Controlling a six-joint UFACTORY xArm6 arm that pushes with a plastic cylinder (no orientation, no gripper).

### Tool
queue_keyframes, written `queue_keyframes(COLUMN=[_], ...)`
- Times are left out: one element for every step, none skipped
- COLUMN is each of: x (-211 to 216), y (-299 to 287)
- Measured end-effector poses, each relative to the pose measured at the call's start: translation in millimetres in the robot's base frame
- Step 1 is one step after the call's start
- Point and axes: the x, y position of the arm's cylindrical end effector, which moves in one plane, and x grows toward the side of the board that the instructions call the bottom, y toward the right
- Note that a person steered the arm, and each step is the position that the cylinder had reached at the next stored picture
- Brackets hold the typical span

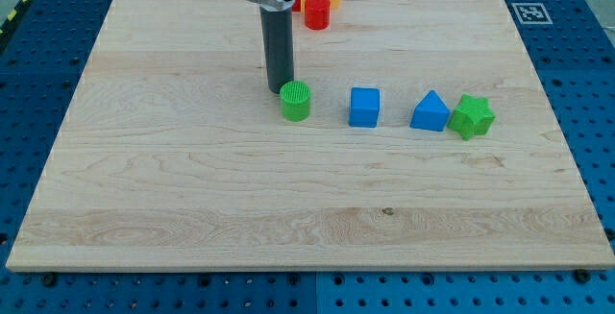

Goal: Point at the green star

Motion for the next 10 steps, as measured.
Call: queue_keyframes(x=[0,1,7,4,-30,-46,-39,15,100,137], y=[0,0,1,2,43,113,213,302,316,297])
